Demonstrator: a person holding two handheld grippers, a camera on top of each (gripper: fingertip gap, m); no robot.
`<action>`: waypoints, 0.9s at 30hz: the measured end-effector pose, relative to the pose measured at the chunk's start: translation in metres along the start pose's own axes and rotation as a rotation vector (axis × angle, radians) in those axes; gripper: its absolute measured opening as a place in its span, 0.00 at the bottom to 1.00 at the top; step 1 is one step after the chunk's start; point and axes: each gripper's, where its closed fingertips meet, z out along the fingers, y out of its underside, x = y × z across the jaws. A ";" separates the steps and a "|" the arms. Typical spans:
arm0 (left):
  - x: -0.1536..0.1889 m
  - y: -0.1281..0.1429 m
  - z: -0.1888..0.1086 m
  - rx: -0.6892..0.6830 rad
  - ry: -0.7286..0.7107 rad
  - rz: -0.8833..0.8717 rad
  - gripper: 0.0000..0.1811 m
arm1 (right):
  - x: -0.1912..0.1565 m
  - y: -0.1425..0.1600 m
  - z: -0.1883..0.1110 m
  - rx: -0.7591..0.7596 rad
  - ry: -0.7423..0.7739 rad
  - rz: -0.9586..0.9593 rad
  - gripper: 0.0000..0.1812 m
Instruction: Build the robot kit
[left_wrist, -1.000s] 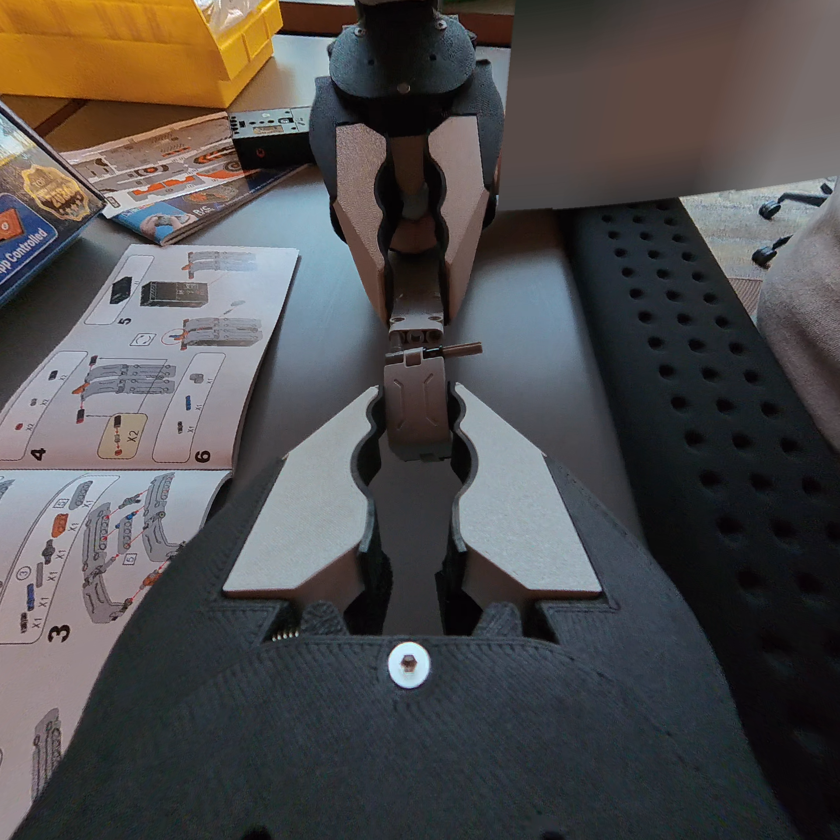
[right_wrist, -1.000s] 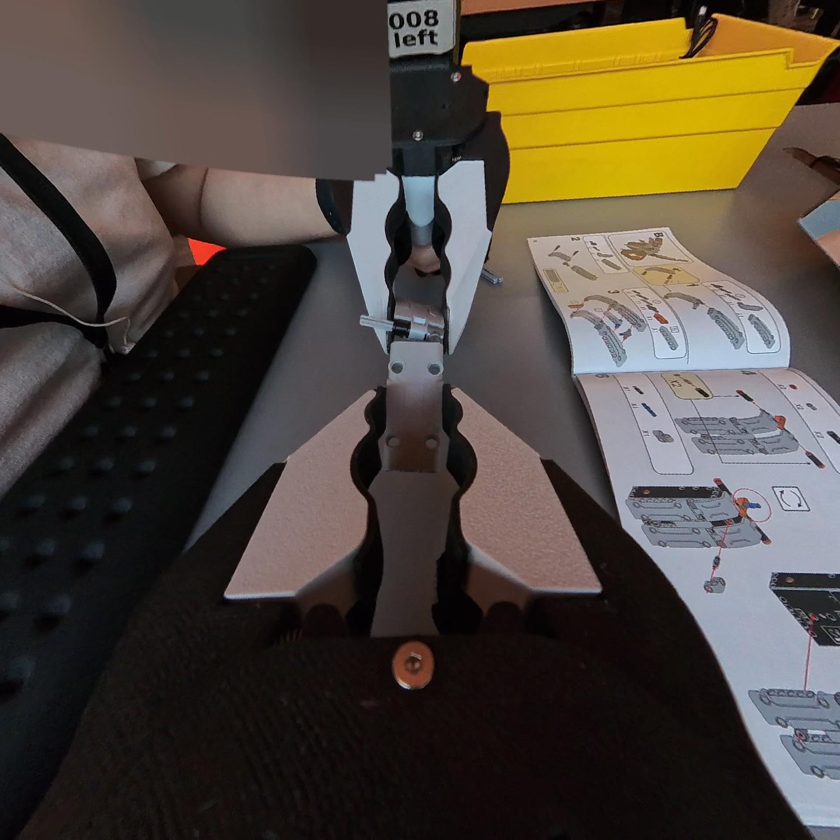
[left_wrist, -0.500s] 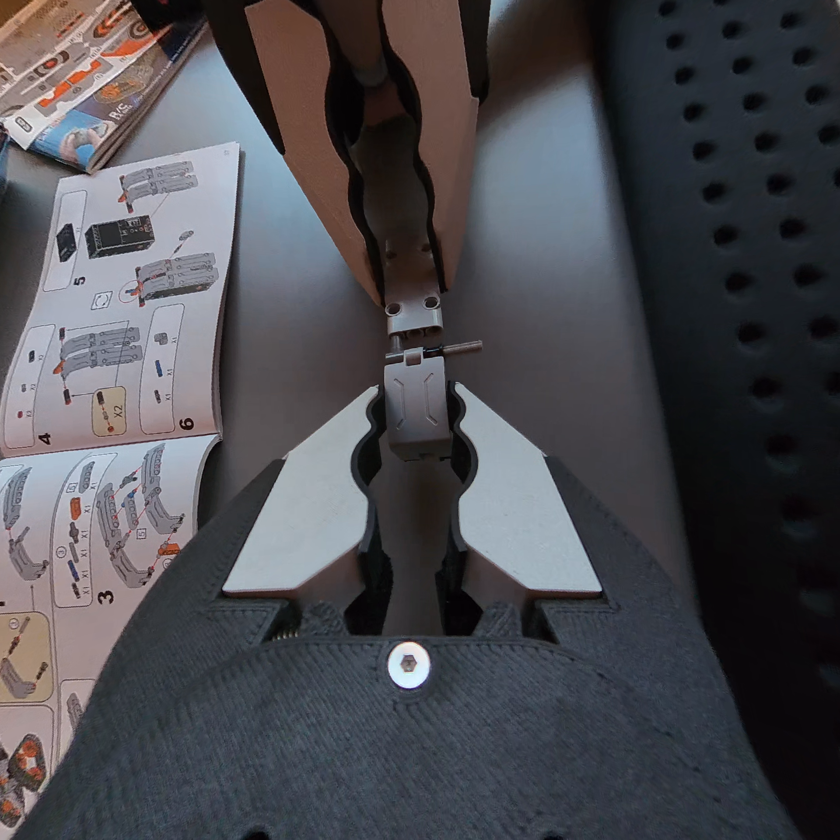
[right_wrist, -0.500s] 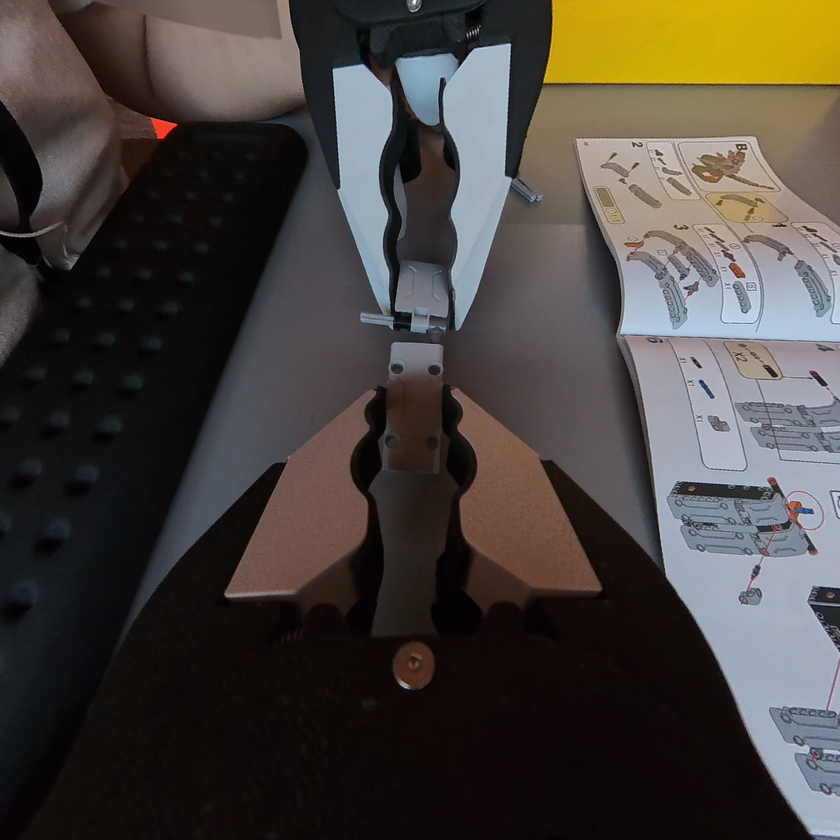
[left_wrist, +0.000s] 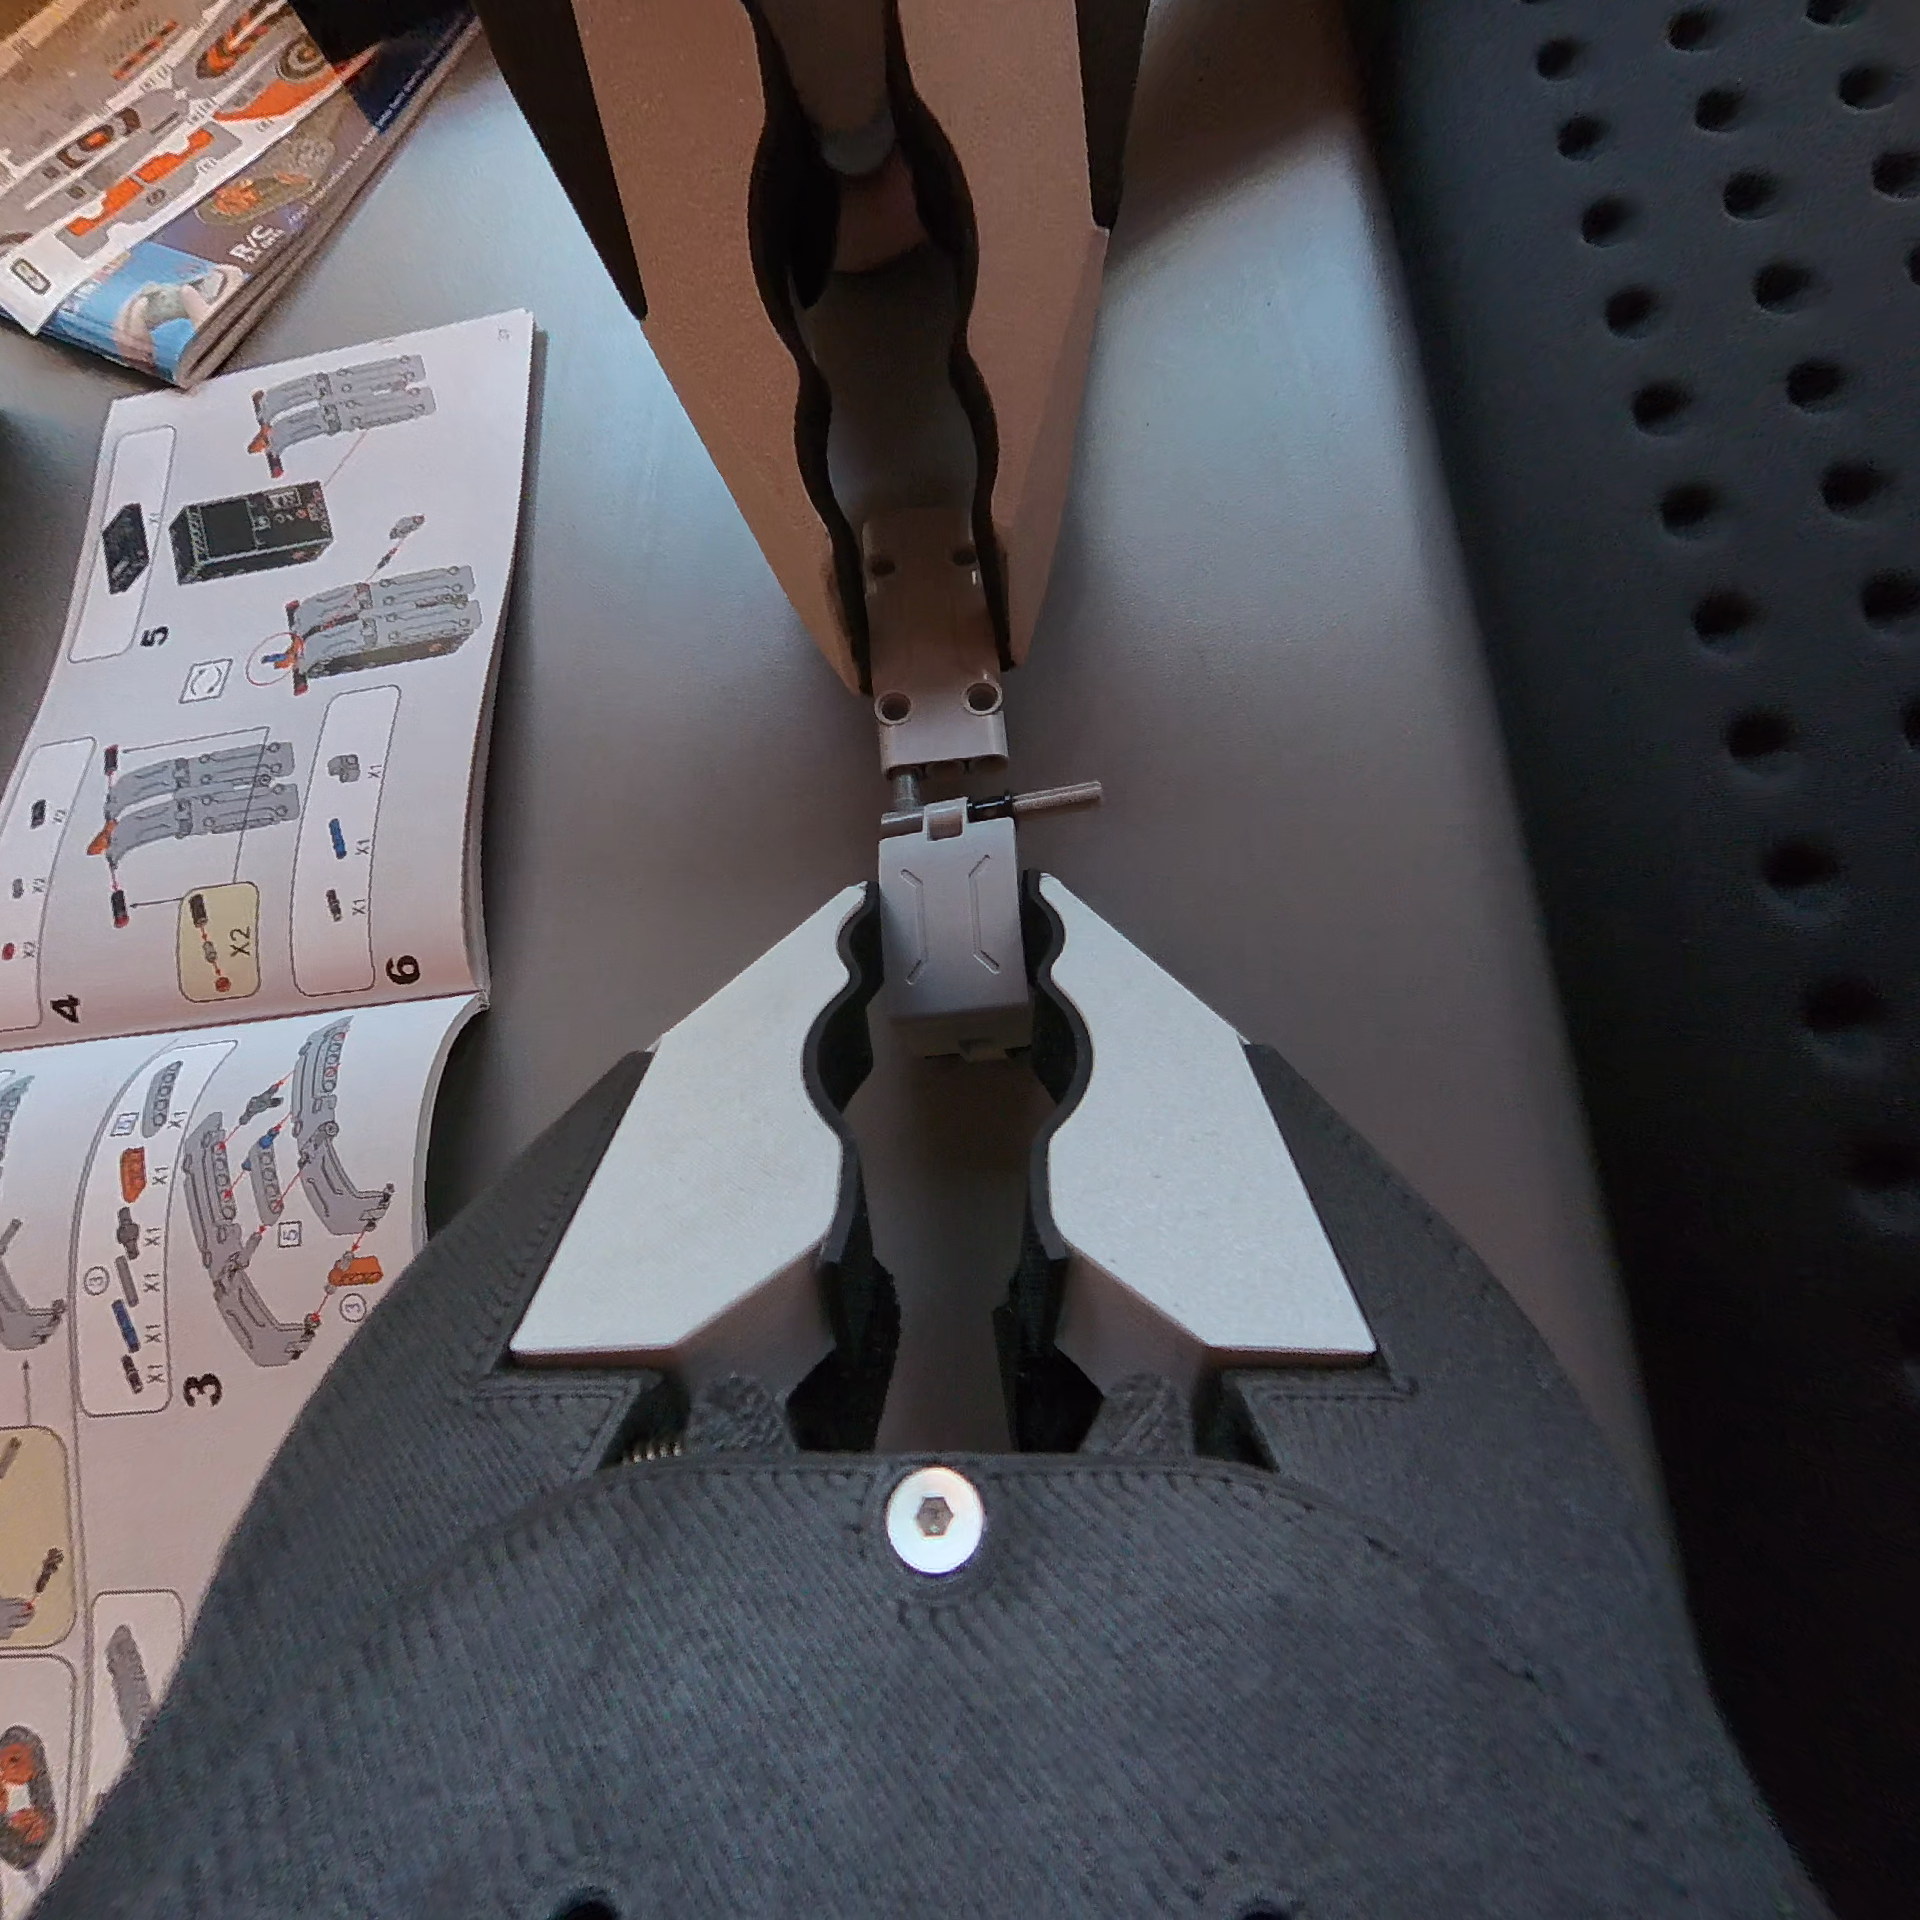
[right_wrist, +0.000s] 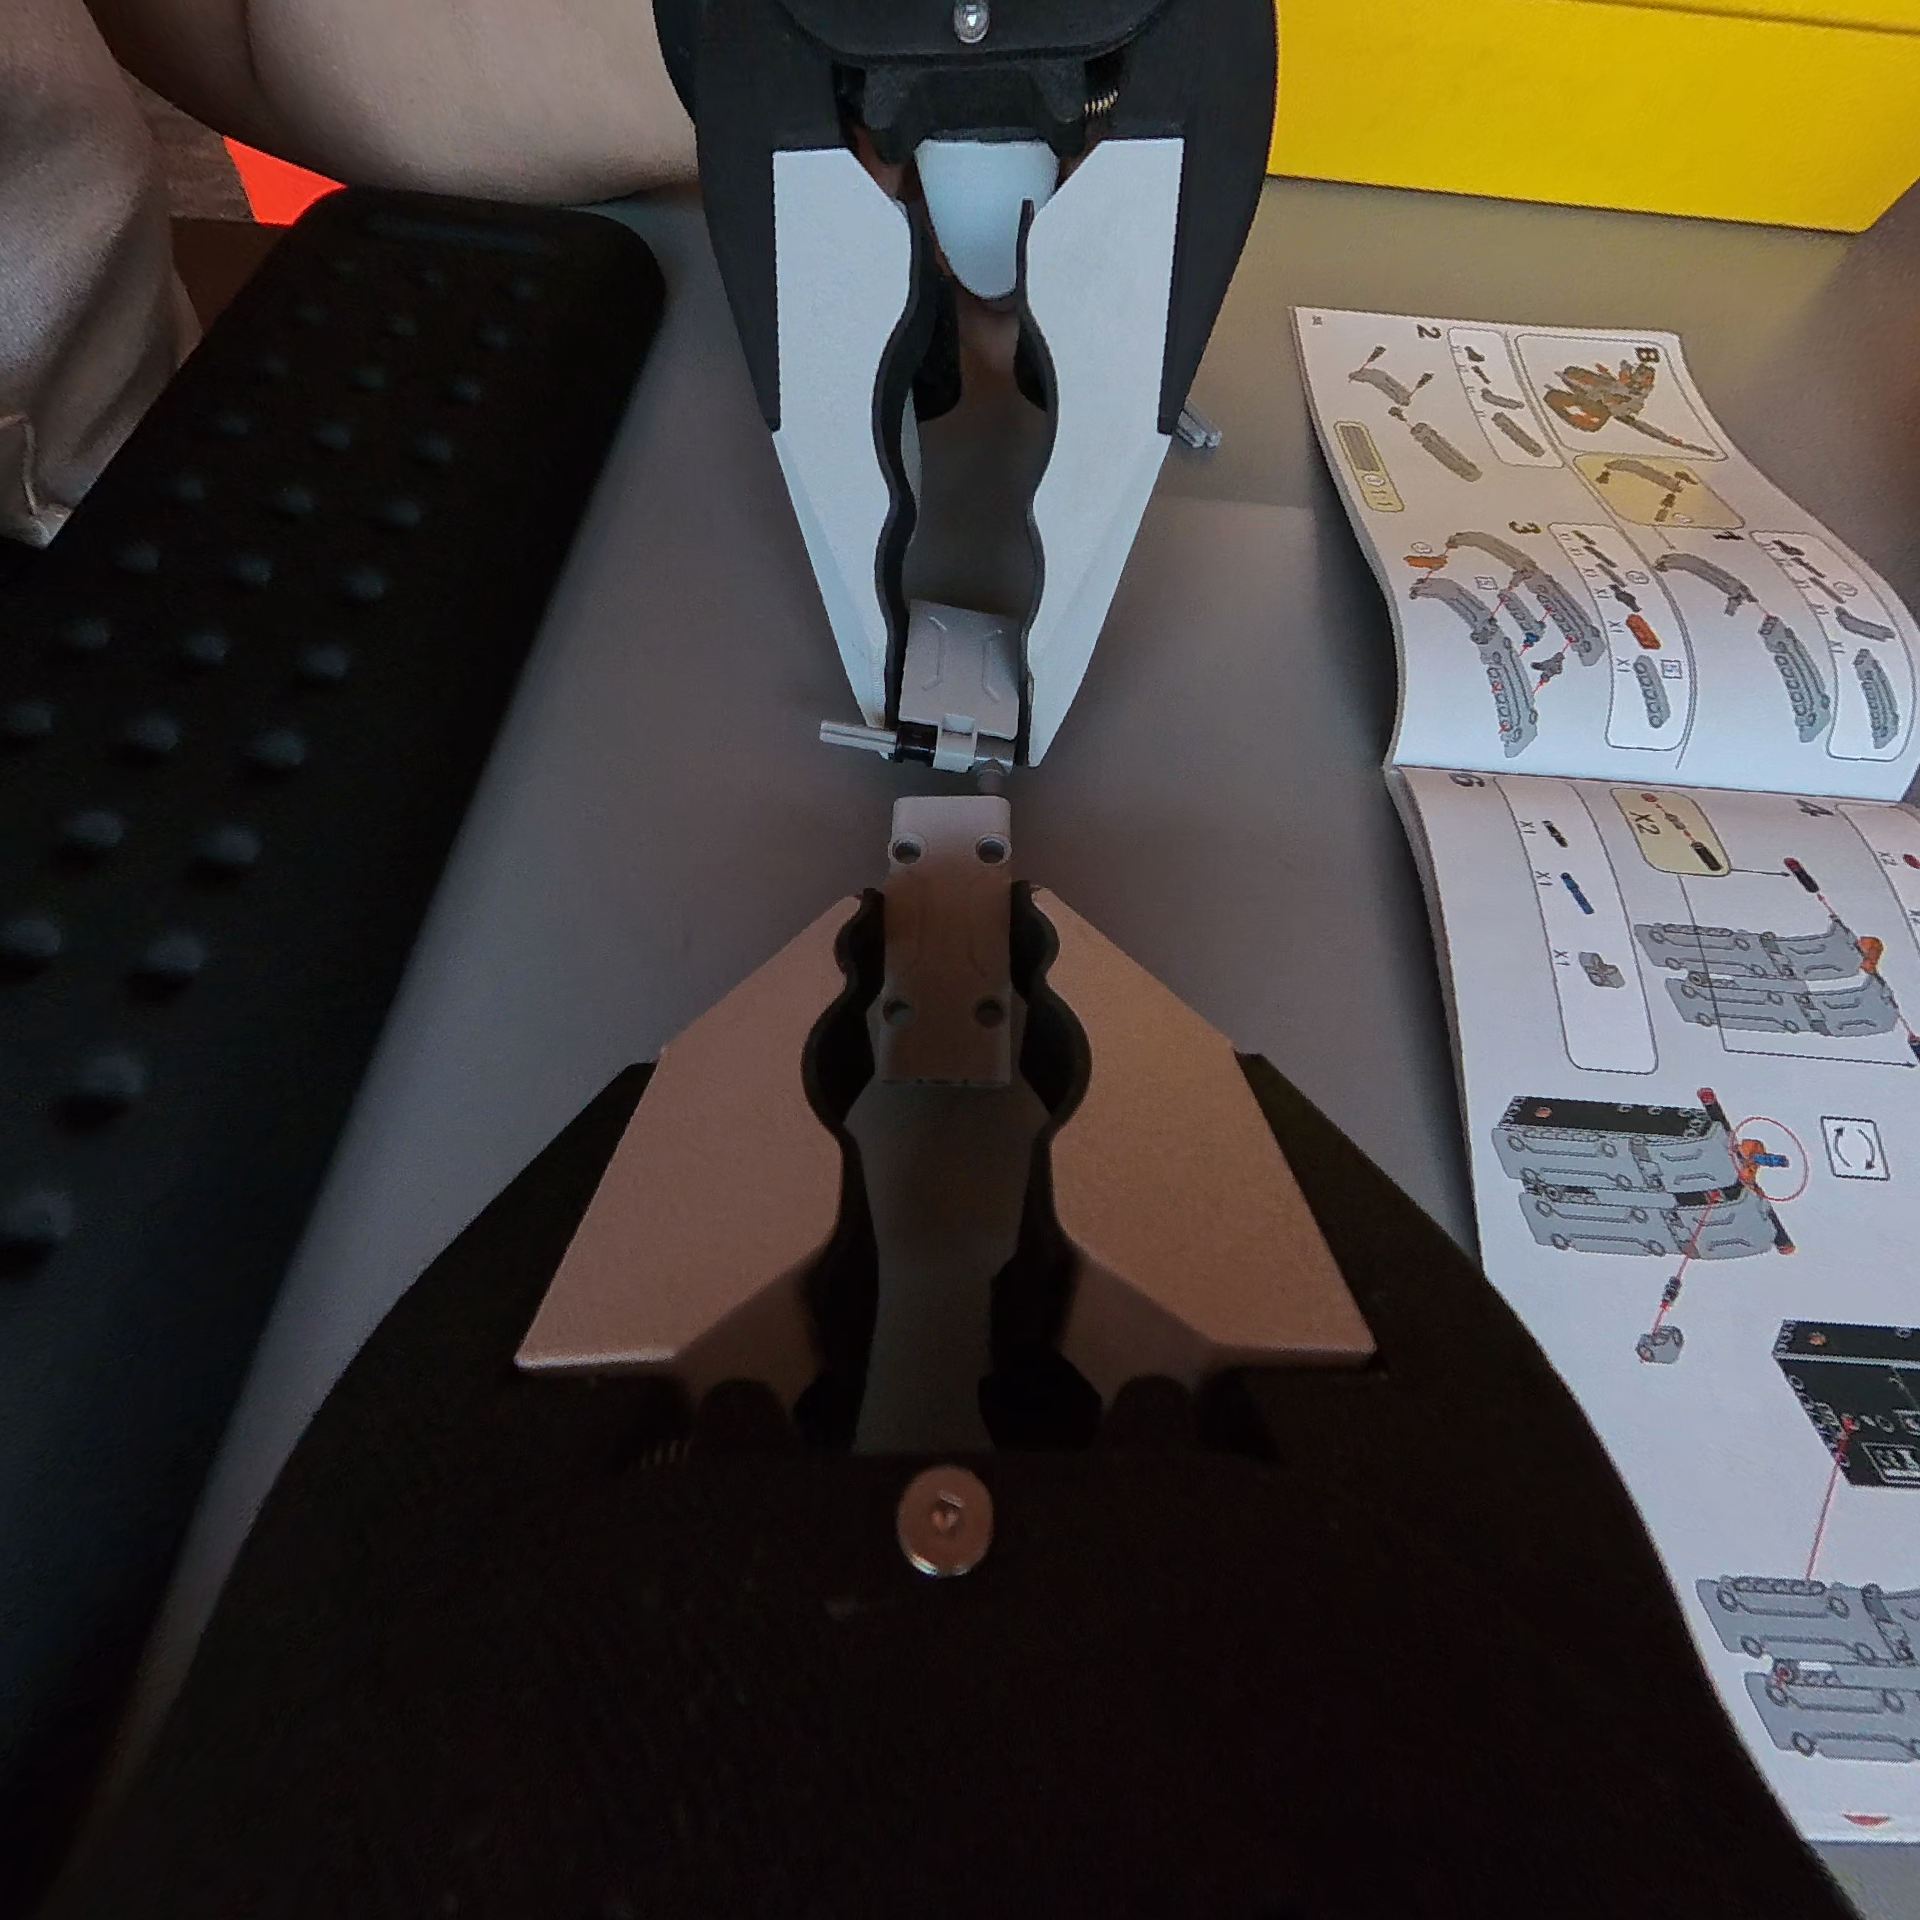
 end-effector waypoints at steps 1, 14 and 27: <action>0.000 0.000 0.000 0.000 -0.002 0.008 0.14 | 0.000 0.000 0.000 -0.002 -0.001 -0.003 0.12; -0.013 -0.006 -0.002 0.066 -0.071 -0.014 0.14 | 0.013 -0.006 -0.006 0.056 0.049 0.062 0.12; -0.008 -0.023 -0.011 0.169 -0.055 0.023 0.14 | 0.005 -0.014 -0.014 0.132 -0.021 0.054 0.12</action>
